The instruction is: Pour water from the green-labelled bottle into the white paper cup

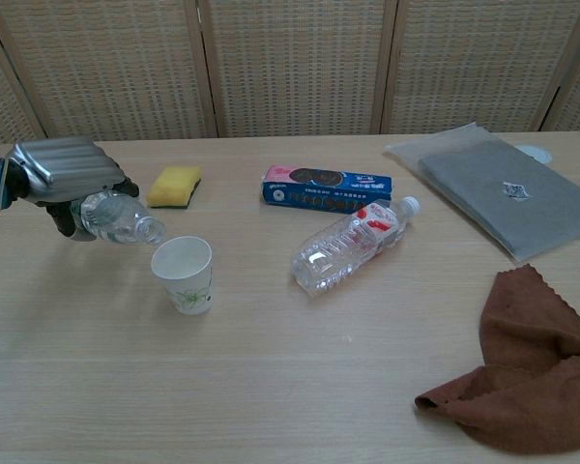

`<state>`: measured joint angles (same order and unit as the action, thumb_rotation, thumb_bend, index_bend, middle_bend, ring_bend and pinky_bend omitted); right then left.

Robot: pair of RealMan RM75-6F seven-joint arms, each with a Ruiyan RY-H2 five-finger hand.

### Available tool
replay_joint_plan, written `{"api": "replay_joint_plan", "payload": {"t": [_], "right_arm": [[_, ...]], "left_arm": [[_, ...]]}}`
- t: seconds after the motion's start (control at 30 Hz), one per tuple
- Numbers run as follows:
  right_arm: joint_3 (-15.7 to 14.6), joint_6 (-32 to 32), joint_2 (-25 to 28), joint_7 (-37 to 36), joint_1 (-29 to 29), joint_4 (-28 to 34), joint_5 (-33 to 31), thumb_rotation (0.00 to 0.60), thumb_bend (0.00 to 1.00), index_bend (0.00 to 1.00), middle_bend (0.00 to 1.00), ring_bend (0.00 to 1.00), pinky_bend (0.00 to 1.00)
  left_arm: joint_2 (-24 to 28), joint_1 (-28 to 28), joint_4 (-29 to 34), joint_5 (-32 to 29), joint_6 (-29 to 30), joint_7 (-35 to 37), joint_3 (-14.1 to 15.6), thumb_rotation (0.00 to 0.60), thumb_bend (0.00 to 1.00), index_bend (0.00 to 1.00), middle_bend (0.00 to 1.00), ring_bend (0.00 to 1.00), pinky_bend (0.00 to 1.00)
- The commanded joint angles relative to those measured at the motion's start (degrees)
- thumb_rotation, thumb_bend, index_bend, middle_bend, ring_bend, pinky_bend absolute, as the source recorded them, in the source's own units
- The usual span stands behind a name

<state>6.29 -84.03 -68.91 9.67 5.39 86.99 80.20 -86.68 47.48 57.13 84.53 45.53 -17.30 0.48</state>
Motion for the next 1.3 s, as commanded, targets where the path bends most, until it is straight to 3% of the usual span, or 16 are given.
{"api": "replay_joint_plan", "payload": {"t": [0.03, 0.87, 1.3], "right_arm": [[0.0, 0.0, 0.0, 0.0, 0.0, 0.0, 0.0, 0.600, 0.00, 0.00, 0.00, 0.00, 0.00], [0.1, -0.1, 0.4, -0.8, -0.1, 0.2, 0.1, 0.600, 0.00, 0.00, 0.00, 0.00, 0.00], [0.0, 0.1, 0.3, -0.6, -0.1, 0.1, 0.0, 0.600, 0.00, 0.00, 0.00, 0.00, 0.00]], "left_arm": [[0.1, -0.1, 0.2, -0.6, -0.3, -0.3, -0.3, 0.600, 0.48, 0.65, 0.47, 0.37, 0.43], [0.1, 0.1, 3.8, -6.8, -1.8, -11.2, -2.6, 0.600, 0.48, 0.65, 0.47, 0.37, 0.43], [-0.2, -0.1, 3.6, -7.5, -1.9, -9.2, -2.5, 0.600, 0.47, 0.65, 0.47, 0.37, 0.43]]}}
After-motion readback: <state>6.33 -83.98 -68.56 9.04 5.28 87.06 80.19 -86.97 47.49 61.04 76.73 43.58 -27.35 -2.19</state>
